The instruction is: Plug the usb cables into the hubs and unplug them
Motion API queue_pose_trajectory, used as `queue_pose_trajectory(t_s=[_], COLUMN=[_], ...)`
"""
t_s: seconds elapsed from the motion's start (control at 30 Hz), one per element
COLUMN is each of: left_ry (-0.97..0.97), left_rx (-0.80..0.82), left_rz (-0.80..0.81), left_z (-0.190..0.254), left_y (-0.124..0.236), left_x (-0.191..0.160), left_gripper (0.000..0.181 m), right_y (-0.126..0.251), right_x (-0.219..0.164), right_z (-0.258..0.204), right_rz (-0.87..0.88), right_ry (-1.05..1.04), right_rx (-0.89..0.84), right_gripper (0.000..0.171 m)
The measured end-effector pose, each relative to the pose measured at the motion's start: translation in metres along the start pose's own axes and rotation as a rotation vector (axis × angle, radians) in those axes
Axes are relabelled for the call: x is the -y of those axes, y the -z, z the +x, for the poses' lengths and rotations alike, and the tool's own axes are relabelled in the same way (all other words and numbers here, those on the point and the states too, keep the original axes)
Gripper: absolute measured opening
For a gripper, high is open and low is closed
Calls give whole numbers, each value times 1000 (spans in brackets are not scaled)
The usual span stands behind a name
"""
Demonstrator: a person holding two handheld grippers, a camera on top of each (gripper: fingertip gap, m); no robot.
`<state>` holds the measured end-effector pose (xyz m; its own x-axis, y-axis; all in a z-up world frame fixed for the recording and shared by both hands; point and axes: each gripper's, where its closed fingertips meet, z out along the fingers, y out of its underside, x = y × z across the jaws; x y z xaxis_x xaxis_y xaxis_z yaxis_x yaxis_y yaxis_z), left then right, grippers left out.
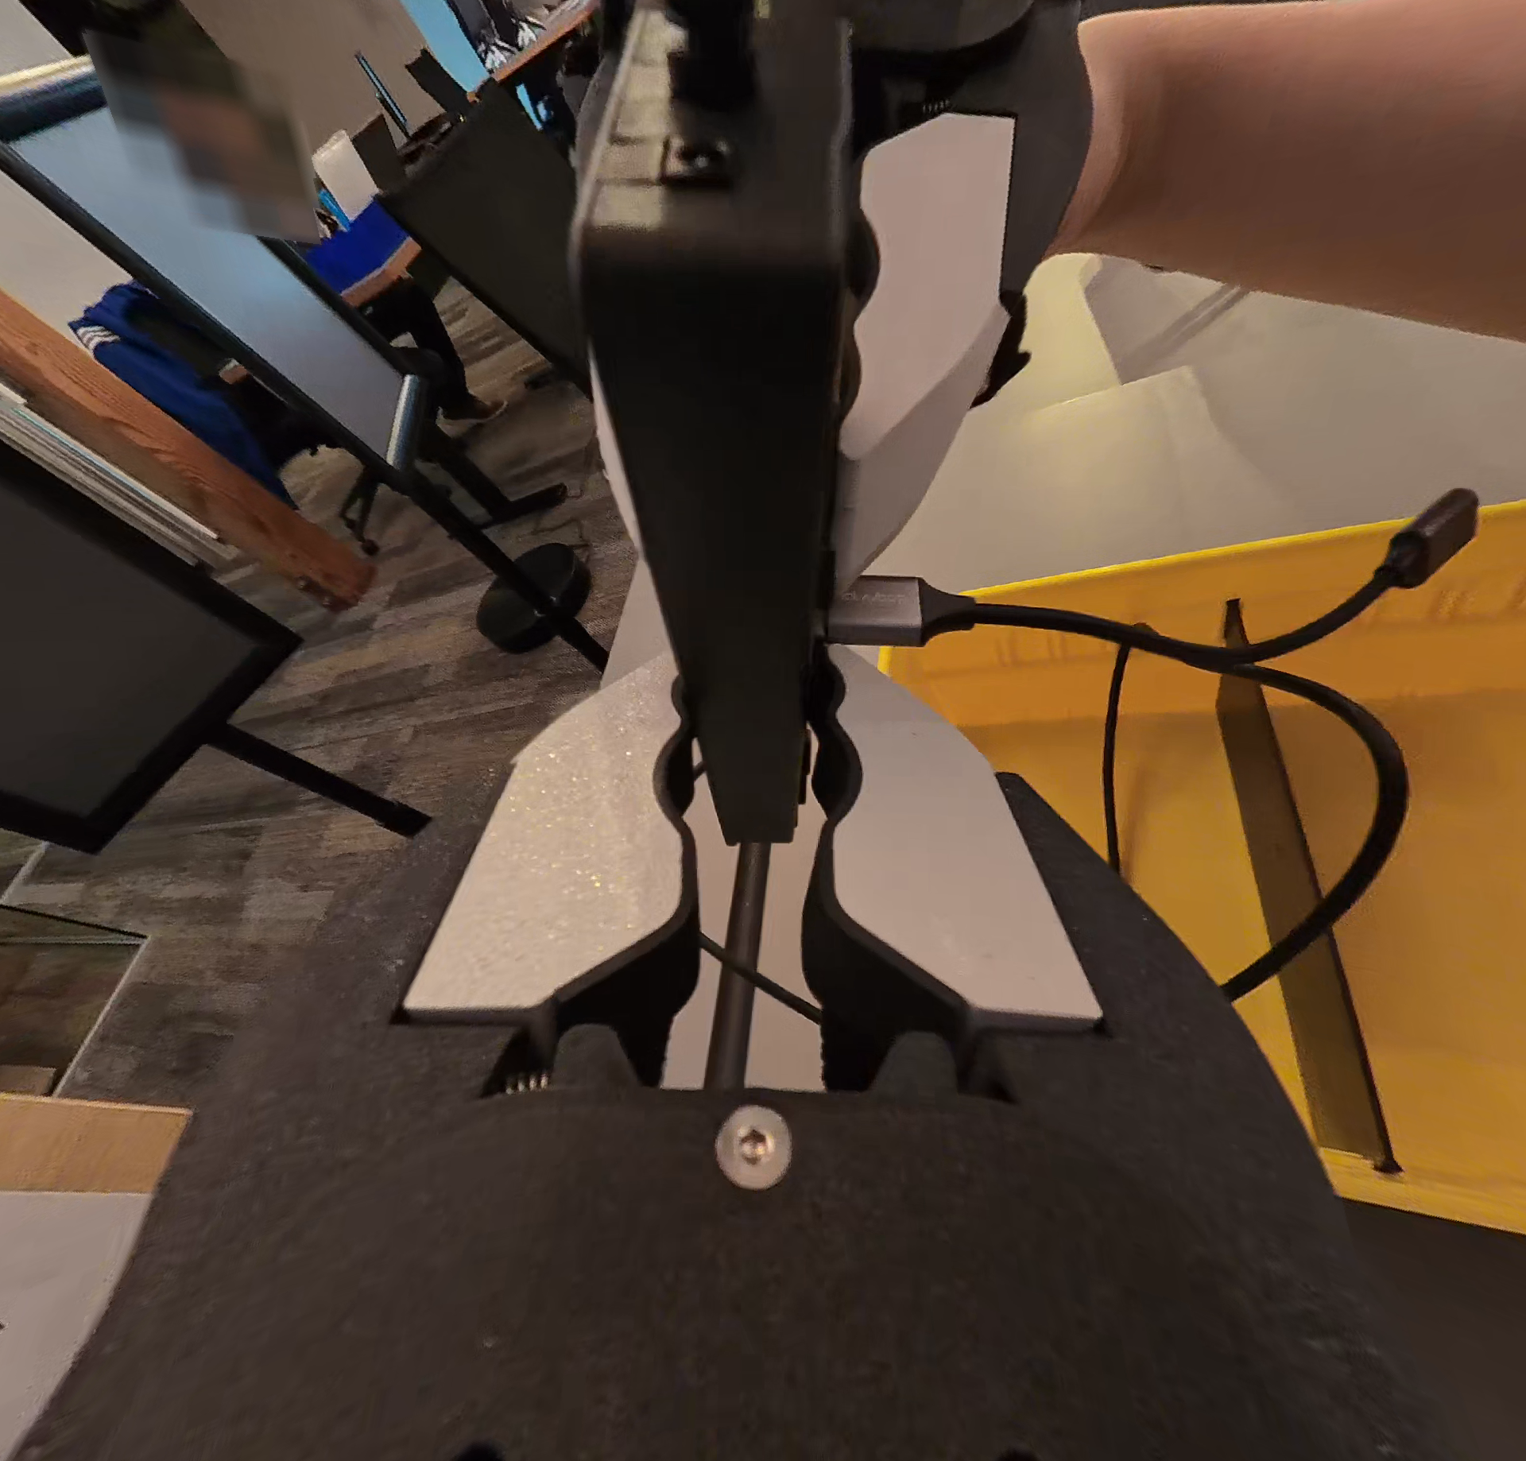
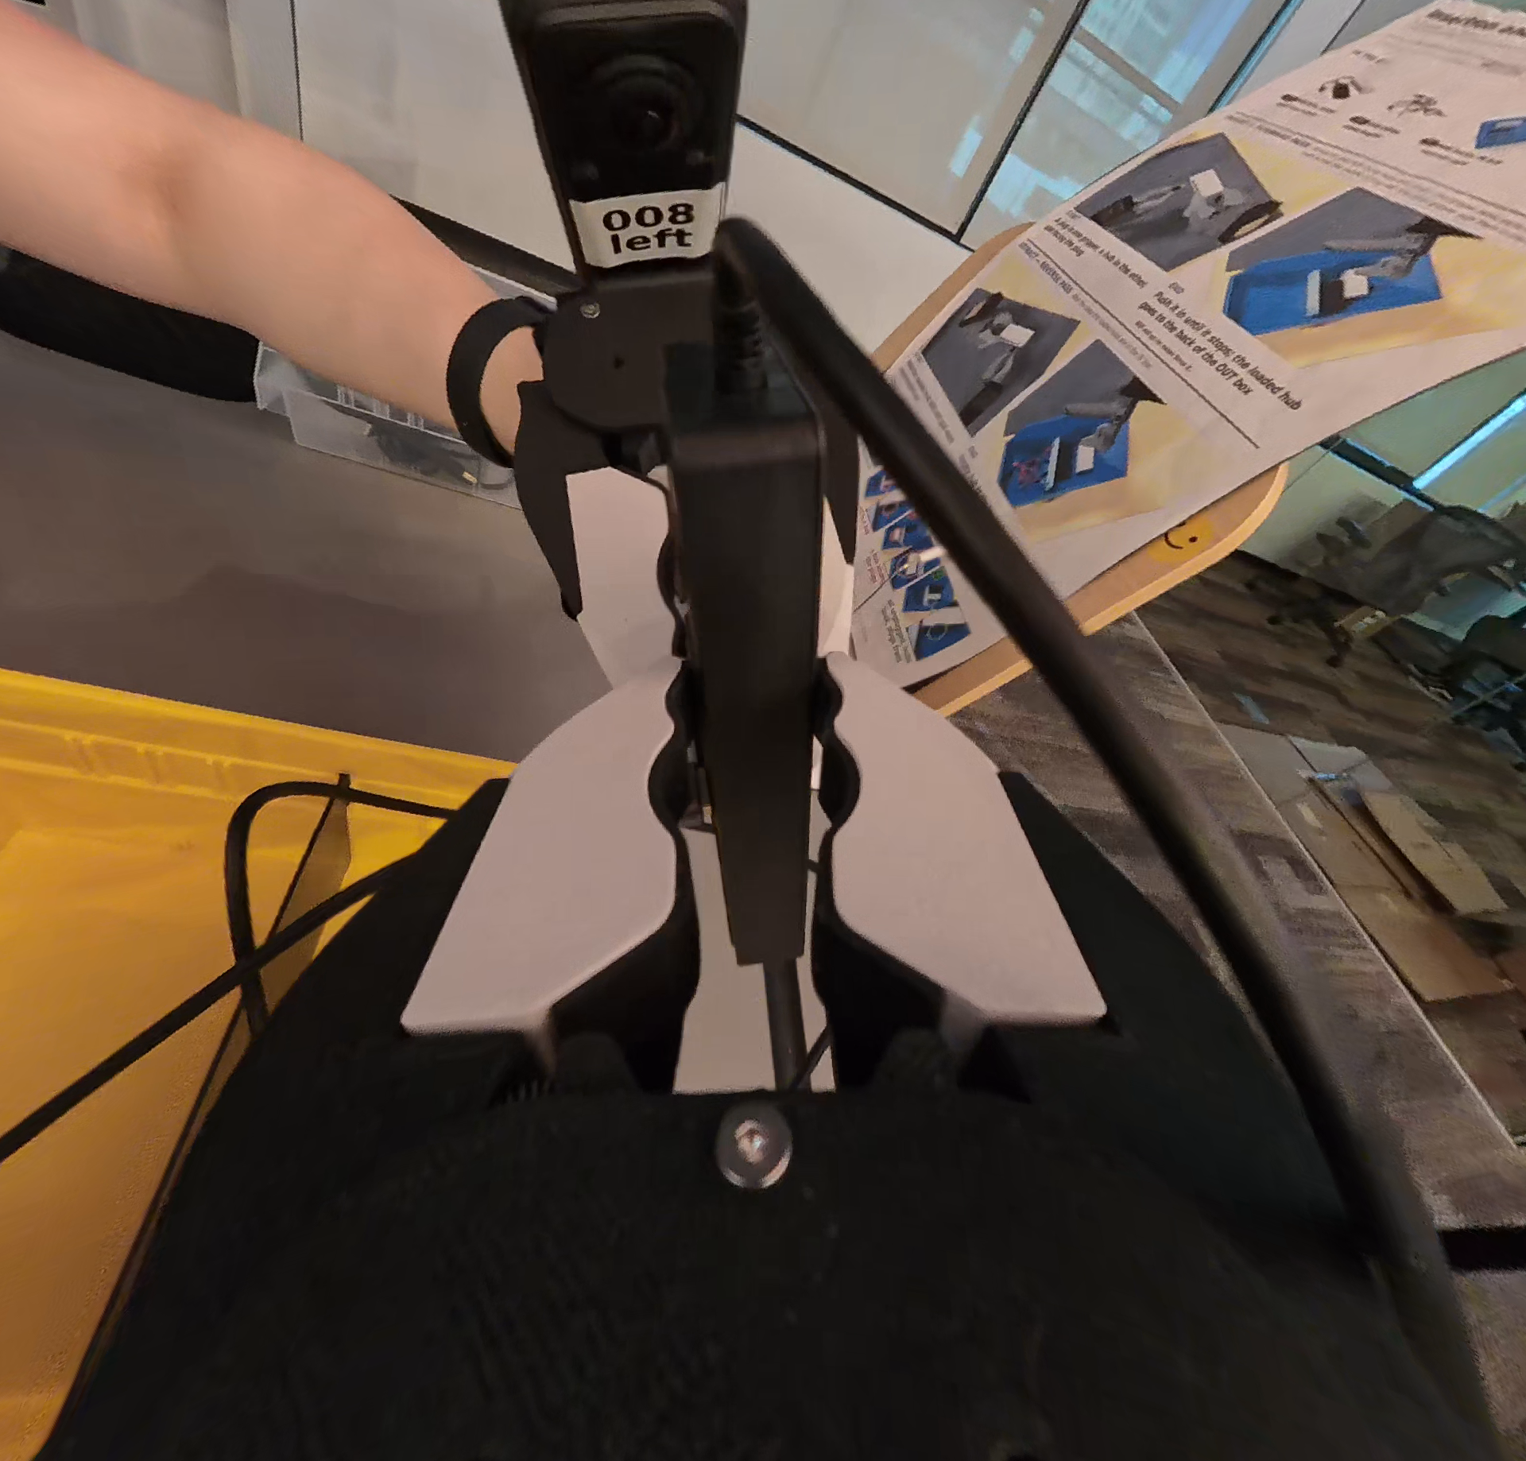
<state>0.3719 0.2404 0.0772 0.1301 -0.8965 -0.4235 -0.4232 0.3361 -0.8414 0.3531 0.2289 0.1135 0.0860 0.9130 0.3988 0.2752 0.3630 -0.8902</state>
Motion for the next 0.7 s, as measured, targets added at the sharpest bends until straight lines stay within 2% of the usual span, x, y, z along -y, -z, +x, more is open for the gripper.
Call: queue_pose_trajectory(t_s=[0.13, 0.2, 0.23, 0.33, 0.4, 0.47, 0.57, 0.63, 0.7], left_ry=[9, 49, 66, 100, 84, 66, 16, -33, -77], left_rx=[73, 111, 132, 189, 208, 204, 188, 164, 175], left_rz=[-25, -25, -24, -42, -58, -67, -112, -150, -203], left_z=[-11, -19, -24, -34, -34, -31, -24, -17, -14], left_y=[6, 12, 16, 25, 30, 33, 37, 40, 43], left_x=[-4, -7, -9, -14, -14, -13, -14, -16, -19], left_gripper=[23, 23, 23, 23, 23, 23, 23, 23, 23], right_y=[9, 23, 31, 51, 56, 59, 68, 76, 86], right_x=[3, 3, 4, 13, 19, 4, -38, -53, -56], right_z=[8, 6, 5, -17, -47, -75, -110, -121, -114], right_rz=[-38, -63, -60, -18, -1, -102, -320, -365, -327], right_ry=[26, 49, 48, -24, -83, -73, -25, -44, -65], right_rx=[-119, -157, -182, -209, -176, -181, -191, -225, -336], right_gripper=[30, 15, 14, 21, 24, 24, 24, 24, 25])
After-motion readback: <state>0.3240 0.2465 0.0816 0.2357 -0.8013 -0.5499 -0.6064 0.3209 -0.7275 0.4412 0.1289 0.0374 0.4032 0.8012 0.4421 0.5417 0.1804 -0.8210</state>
